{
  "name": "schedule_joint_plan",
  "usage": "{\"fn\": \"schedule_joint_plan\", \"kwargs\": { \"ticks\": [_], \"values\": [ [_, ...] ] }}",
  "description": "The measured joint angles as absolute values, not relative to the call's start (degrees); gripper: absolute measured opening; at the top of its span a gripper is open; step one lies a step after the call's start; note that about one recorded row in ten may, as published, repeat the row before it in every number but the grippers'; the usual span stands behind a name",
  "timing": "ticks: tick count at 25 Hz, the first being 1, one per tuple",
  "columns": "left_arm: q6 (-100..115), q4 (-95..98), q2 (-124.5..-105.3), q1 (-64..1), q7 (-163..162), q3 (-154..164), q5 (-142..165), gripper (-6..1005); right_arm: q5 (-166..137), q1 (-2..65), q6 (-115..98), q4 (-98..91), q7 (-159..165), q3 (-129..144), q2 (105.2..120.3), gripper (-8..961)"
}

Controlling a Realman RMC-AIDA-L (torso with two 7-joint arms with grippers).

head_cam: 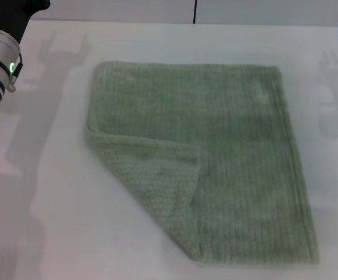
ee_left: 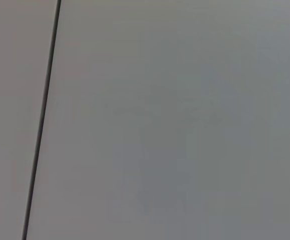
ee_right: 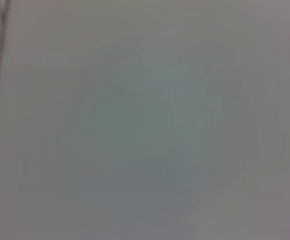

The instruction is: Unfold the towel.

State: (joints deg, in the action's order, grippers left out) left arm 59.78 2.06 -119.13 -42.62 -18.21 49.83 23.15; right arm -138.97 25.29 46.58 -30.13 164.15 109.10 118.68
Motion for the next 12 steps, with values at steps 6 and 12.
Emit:
{"fn": "schedule_joint_plan", "kwargs": {
  "ticks": [6,12],
  "values": [
    [59.7,2.4,-118.88,-42.5,-18.2,49.7,23.2,799,-145.5,20.1,31.0,-45.5,161.2,105.5,118.79,136],
    [59.6,3.1,-118.82,-42.1,-18.2,49.7,22.9,799,-145.8,16.8,11.8,-59.8,158.9,102.1,118.89,-2]
  ]
}}
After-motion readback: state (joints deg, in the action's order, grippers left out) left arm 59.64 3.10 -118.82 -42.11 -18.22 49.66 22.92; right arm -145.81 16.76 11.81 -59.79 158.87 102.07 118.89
